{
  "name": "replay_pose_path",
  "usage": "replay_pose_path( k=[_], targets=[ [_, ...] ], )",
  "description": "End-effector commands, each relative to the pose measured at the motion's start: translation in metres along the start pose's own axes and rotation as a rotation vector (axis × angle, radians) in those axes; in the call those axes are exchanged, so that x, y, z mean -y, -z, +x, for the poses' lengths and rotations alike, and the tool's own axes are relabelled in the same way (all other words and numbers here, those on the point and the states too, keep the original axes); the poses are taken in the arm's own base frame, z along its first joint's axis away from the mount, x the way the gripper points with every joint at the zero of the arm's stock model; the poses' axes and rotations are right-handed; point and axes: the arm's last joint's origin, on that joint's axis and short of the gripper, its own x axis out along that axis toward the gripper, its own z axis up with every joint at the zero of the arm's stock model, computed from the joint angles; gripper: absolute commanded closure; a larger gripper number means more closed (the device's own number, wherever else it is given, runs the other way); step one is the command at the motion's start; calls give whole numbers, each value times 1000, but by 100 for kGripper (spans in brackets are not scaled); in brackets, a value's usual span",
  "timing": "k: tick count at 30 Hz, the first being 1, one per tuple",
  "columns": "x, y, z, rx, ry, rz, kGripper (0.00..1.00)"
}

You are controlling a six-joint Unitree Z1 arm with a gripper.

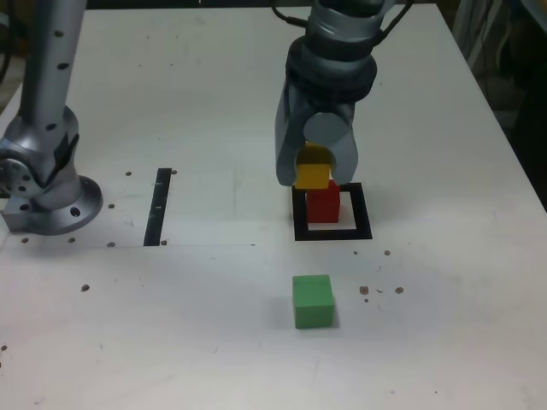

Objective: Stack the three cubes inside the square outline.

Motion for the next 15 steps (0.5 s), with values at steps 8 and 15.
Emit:
replay_pose_path(
  k=[8, 15],
  targets=[
    [0, -8, 8, 11, 0, 6, 92],
    [-3, -11, 15, 17, 5, 4, 91]
  ],
)
